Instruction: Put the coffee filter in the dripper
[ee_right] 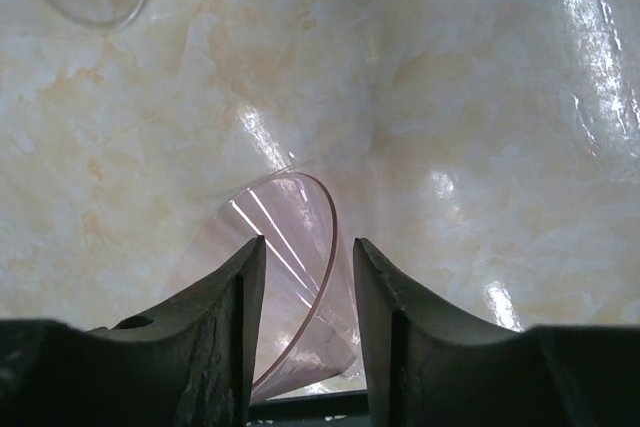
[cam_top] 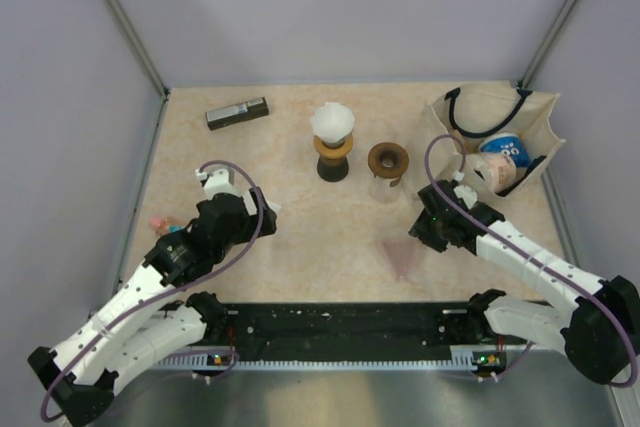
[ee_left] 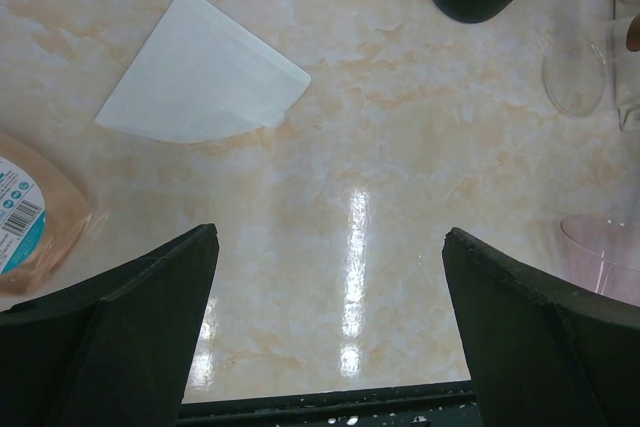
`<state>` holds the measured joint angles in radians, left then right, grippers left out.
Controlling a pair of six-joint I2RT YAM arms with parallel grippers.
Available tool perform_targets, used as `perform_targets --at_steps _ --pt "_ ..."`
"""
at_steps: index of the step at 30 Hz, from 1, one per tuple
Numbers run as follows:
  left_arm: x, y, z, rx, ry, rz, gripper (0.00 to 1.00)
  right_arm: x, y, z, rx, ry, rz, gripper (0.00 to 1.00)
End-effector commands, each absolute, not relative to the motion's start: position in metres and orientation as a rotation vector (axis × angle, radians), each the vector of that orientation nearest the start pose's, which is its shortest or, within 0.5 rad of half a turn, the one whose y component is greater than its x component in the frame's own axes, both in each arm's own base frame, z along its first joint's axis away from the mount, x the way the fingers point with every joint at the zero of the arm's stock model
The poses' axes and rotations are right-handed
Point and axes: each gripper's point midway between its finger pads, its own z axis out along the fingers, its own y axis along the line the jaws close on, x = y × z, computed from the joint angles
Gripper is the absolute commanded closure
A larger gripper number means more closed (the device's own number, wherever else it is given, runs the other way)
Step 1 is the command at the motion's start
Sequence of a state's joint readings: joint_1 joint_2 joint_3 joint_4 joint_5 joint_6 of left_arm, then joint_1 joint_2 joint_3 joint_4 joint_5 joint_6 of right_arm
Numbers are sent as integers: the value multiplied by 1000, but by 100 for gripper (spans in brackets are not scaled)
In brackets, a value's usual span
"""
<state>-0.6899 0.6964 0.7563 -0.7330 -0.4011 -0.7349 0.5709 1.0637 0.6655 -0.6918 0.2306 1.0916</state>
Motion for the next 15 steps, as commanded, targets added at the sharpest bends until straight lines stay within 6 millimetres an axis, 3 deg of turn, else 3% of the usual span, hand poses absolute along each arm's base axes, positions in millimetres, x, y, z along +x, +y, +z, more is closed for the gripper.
perform_targets --at_steps 1,7,11,15 --pt "211 -115 181 -284 2170 -348 1 209 124 68 754 2515 281 64" --pt "211 -115 179 -283 2179 -340 2 204 121 62 762 2523 271 74" --pt "211 -114 180 -285 2176 -334 2 204 121 64 752 2515 278 100" --pt "211 -113 183 -286 2169 -339 2 208 123 76 710 2492 309 100"
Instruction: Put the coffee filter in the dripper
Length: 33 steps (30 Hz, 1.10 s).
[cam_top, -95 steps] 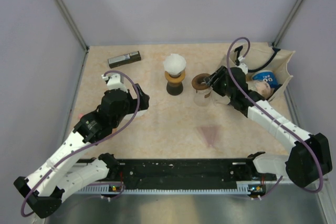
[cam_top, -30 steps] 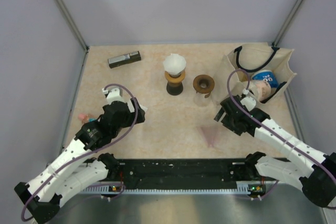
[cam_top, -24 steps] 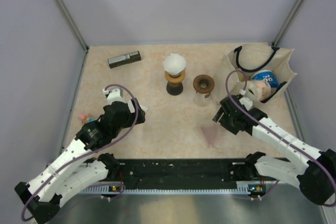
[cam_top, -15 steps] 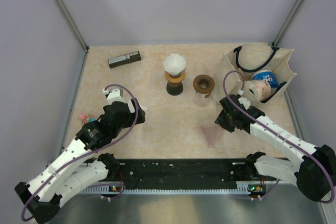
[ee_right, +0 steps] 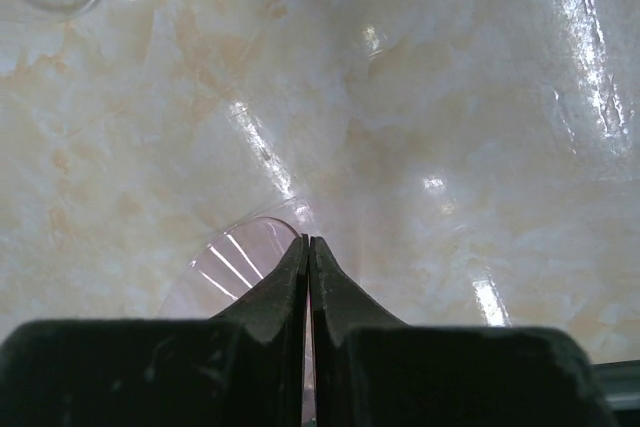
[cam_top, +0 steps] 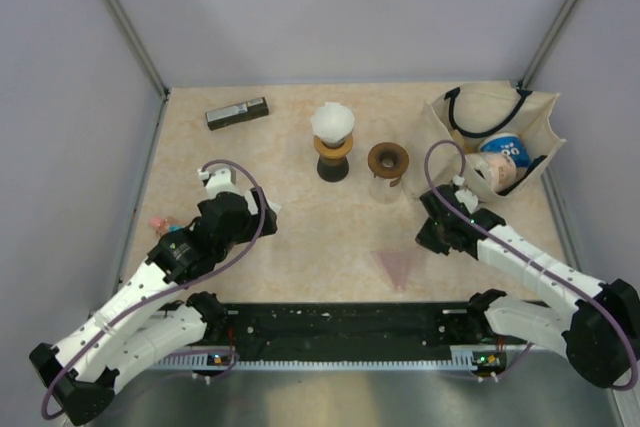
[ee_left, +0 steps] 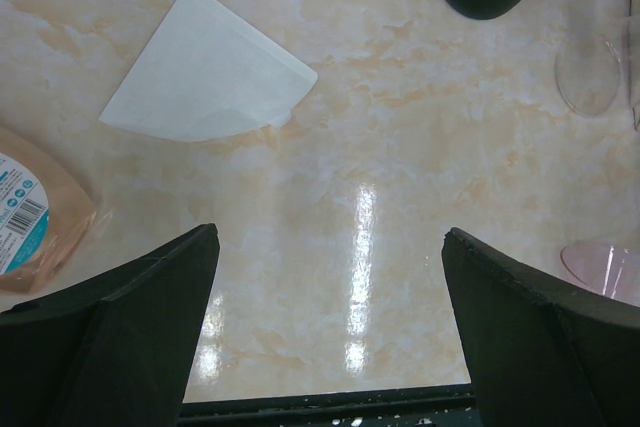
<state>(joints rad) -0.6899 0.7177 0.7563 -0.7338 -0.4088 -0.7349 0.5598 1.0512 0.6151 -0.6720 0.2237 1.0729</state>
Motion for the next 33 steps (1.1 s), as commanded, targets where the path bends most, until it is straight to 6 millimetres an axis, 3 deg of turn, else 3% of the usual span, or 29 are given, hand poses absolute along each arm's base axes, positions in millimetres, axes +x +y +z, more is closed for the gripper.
perform_targets --at_steps 1,11,16,18,20,22,24,25,27,31,33 --pt "211 -113 182 -283 2170 -340 2 210 124 80 695 2482 321 100" --pt "211 -121 192 -274 2146 -402 2 225 135 138 500 2303 502 100" --pt "212 -124 194 -271 2146 -420 1 219 144 134 447 2363 537 100" --pt "211 -125 194 -263 2152 -421 1 217 152 134 392 2406 561 89" --pt "209 -129 194 -242 2165 -445 1 216 159 137 324 2449 574 69" --pt "207 -141 193 -181 2183 -502 1 213 162 137 271 2511 551 53" --pt "204 -157 191 -107 2206 -573 1 216 163 136 215 2568 503 43" --pt "203 -164 189 -76 2218 -602 1 216 168 140 196 2598 508 41" --pt "202 -170 185 -62 2245 -626 1 215 168 129 159 2706 441 39" --pt "199 -172 174 -57 2297 -610 1 202 163 114 88 2872 332 36" --pt "197 -171 169 -54 2312 -605 1 197 168 108 43 2922 364 36"
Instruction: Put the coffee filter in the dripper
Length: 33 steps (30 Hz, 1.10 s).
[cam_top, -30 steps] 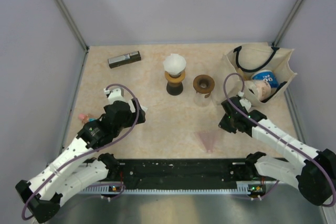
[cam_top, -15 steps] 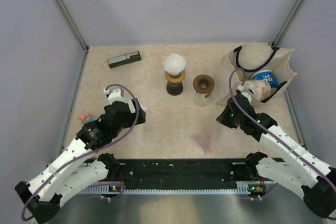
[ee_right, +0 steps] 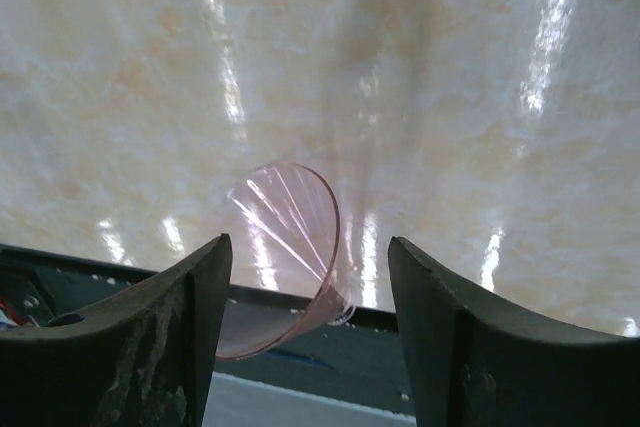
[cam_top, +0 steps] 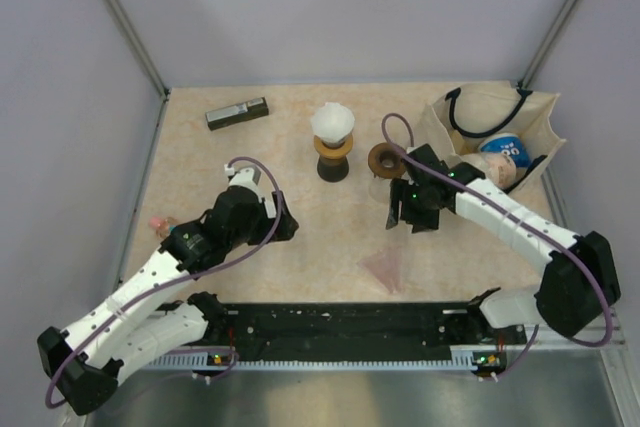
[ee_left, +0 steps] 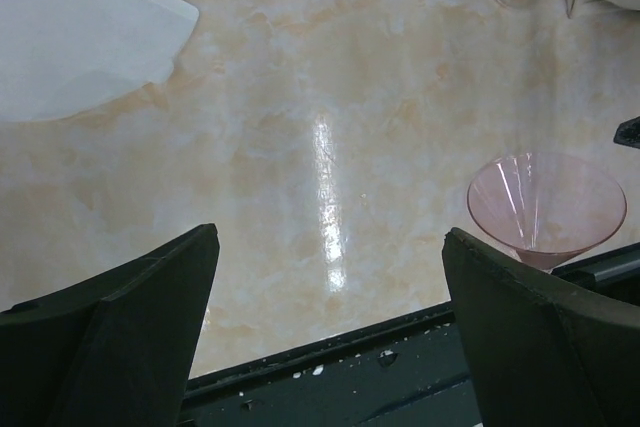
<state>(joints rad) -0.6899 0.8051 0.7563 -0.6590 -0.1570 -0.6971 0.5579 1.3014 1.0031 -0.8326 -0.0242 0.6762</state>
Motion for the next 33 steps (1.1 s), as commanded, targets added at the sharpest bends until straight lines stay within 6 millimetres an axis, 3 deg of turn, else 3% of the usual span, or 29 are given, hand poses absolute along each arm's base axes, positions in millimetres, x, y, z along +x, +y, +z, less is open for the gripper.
perform_targets --at_steps 1,13,24,33 --pt "197 -170 167 -60 2313 -599 1 193 170 106 25 2952 370 35" --pt "197 -160 162 -76 2312 -544 1 190 174 89 22 3082 281 40" --pt "197 -152 159 -103 2307 -506 1 182 170 67 57 3137 186 62" --pt "195 -141 160 -143 2283 -473 1 175 163 56 55 3176 130 68"
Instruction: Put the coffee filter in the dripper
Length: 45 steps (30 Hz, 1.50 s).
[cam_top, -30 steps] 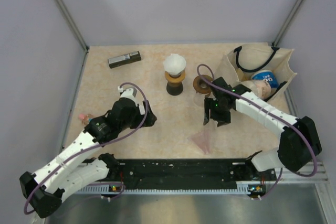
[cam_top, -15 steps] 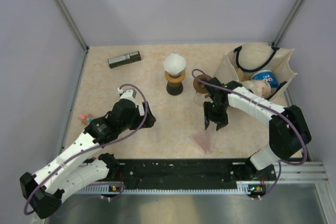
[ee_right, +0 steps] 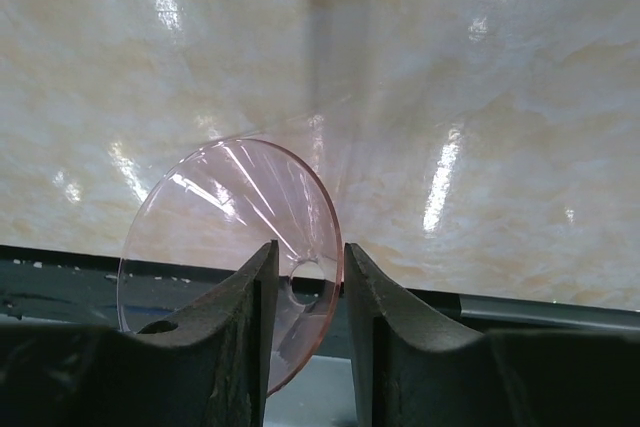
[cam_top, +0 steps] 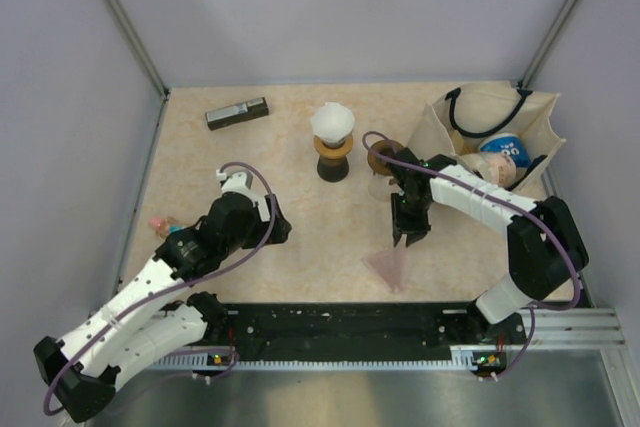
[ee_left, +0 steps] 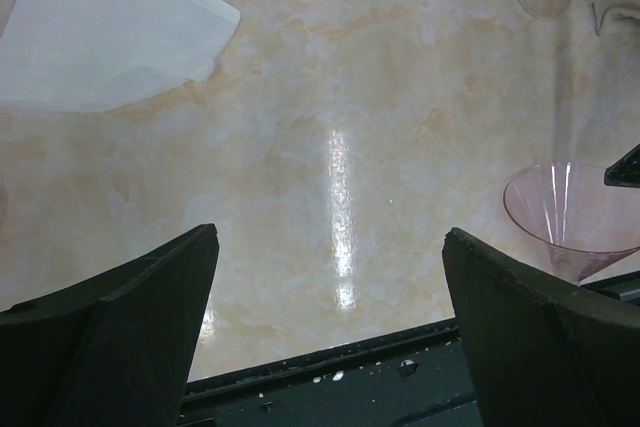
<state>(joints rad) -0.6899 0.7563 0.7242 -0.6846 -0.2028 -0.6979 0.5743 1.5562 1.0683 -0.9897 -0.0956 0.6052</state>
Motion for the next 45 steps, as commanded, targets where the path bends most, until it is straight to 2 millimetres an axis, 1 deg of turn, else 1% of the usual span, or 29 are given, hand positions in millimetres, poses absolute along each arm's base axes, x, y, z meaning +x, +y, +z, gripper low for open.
perform_targets --at_steps 1,5,12,18,21,25,27,30,36,39,42,45 --pt "195 -139 160 -150 2277 -469 1 174 162 55 51 3179 124 68" --pt "197 -138 162 -166 2253 -477 1 169 157 50 50 3195 94 69" --pt "197 -136 161 -175 2253 -465 1 162 151 48 22 3212 69 69" --pt "198 -137 158 -172 2265 -452 1 154 146 51 -14 3228 62 67" --pt "200 -138 157 -171 2265 -454 1 154 146 55 -22 3216 77 66" --pt "201 -139 158 -170 2269 -451 1 147 145 57 -22 3224 100 63" --pt "201 -138 157 -172 2271 -438 1 145 144 58 -22 3220 104 62" --pt "202 -139 157 -175 2271 -440 1 147 145 61 -12 3200 121 62" --pt "203 -140 155 -175 2277 -439 1 158 155 65 8 3157 185 62" --pt "202 -138 155 -178 2280 -434 1 164 162 71 19 3136 224 67" --pt "201 -135 157 -184 2272 -424 1 163 161 74 35 3127 235 69" --pt "202 -134 158 -187 2262 -421 1 157 159 70 41 3146 226 68"
